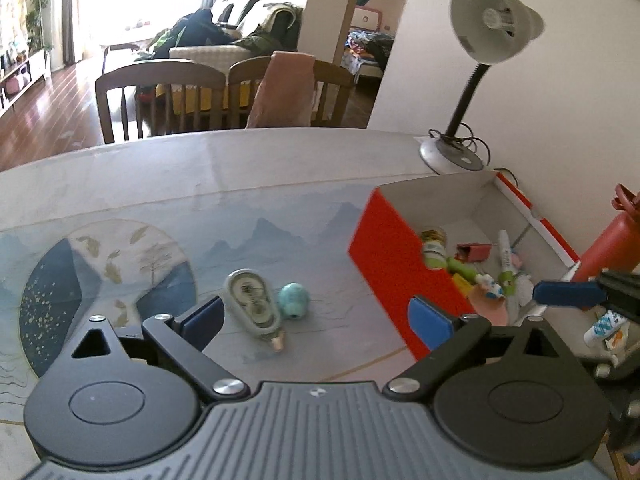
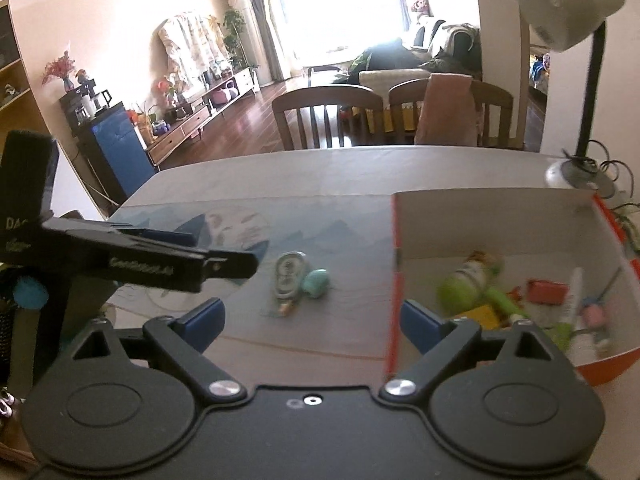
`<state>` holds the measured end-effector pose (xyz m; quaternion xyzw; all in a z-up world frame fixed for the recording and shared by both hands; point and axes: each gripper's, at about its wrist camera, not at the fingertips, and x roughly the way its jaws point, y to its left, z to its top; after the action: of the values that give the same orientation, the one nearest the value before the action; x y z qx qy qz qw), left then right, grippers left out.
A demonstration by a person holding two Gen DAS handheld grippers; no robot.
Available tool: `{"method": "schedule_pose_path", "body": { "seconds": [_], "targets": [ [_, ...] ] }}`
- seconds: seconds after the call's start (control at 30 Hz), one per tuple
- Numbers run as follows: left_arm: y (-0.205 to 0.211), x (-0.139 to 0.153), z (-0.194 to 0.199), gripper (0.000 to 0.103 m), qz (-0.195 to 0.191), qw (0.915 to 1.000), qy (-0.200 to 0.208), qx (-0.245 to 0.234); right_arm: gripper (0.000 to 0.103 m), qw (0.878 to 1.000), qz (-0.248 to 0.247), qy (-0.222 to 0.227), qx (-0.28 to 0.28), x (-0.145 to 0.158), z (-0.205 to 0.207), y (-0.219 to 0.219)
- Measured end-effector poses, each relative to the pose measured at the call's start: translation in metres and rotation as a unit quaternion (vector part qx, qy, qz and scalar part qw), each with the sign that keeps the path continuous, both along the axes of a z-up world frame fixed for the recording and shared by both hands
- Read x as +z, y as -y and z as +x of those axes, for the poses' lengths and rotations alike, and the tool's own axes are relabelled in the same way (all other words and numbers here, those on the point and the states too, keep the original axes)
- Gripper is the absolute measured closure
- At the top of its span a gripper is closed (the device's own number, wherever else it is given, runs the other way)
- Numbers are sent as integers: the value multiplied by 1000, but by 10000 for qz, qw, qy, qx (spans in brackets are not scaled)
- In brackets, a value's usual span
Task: Organize rigid objects
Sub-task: 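Withdraw both open tools to the correction tape and teal egg on the mat, then grasp the white correction tape with the left tool while the right tool grasps the teal egg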
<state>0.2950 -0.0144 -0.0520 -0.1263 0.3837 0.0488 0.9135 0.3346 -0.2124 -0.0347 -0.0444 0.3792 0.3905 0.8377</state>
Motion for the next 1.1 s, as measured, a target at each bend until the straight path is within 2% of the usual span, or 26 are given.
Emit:
{"method": "schedule_pose_path", "body": {
  "seconds": [0.13,0.3,0.5,0.63,0.77,1.1],
  "targets": [
    [-23,-13,4,0,62,9998,0,200,11,9995,-6,-133,-287,-4,8,-19],
    [-51,-40,15,0,89,9987,-171,481,12,9995,-249,-116,-145,-13,12,-43],
    [-74,-65,38,0,-94,9955,-352,873,15,9983,-559,-121,-147,-36,12,-73],
    [-76,-75,54,0,-113,9952,-407,885,19,9970,-776,-20,-53,-54,13,-90],
    [-68,-86,71,0,87,9946,-543,875,21,9956,-923,52,-120,-68,19,-99],
    [-57,-115,96,0,333,9923,-807,883,22,9950,-978,-152,-107,-88,35,-104]
  ]
}}
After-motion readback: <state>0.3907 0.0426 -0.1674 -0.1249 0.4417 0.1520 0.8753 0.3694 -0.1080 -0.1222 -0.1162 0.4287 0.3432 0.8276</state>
